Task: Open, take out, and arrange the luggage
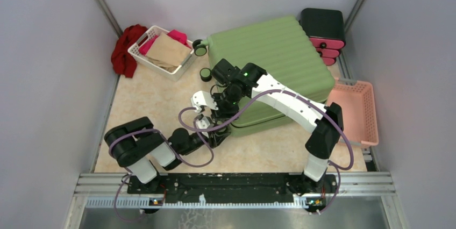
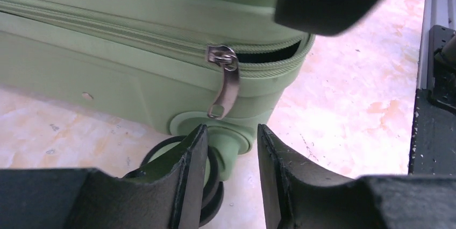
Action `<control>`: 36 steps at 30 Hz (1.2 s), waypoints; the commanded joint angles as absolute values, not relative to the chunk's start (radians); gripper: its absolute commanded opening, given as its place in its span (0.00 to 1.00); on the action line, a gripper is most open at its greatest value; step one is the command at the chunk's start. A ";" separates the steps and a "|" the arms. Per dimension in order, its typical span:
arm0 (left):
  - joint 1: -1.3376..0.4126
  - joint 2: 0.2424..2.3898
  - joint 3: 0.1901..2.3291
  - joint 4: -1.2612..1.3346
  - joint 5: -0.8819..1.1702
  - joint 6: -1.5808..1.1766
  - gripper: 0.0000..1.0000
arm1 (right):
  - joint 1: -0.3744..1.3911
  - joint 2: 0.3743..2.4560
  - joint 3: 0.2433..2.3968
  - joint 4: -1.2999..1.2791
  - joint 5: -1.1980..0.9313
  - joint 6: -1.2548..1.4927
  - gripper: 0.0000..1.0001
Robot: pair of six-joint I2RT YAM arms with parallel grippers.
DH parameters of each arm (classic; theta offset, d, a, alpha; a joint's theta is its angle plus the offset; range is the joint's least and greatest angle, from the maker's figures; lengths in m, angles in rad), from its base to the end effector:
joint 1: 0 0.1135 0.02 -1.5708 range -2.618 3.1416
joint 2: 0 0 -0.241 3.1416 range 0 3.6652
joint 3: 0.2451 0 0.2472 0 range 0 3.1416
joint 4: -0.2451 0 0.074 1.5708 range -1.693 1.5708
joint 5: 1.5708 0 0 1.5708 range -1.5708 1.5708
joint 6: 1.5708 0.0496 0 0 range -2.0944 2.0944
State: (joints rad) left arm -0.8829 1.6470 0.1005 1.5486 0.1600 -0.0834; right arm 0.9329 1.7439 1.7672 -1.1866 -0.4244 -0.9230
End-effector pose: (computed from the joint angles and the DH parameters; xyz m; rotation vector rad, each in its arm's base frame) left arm 0.1381 -0.1805 0.1158 0.7565 1.4534 -0.8763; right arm 0.1903 0.2910 0.3070 -2.2172 1.5116 0.5803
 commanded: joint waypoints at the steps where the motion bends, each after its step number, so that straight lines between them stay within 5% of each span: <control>1: -0.960 1.678 0.116 1.791 0.019 -0.016 0.46 | 0.937 1.698 1.829 -1.236 -0.511 -0.891 0.00; 9: -1.030 1.662 0.122 1.792 -0.219 0.080 0.44 | 0.937 1.695 1.824 -1.237 -0.508 -0.891 0.00; 29: -1.039 1.583 0.123 1.791 -0.145 0.089 0.40 | 0.937 1.691 1.821 -1.236 -0.506 -0.891 0.00; 36: -1.040 1.584 0.124 1.792 -0.155 0.090 0.27 | 0.937 1.693 1.822 -1.236 -0.506 -0.890 0.00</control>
State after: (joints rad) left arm -1.0325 1.5986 0.1154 1.5475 -0.1631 0.0872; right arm 0.9329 1.7439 1.7672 -1.1896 -0.4244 -0.9234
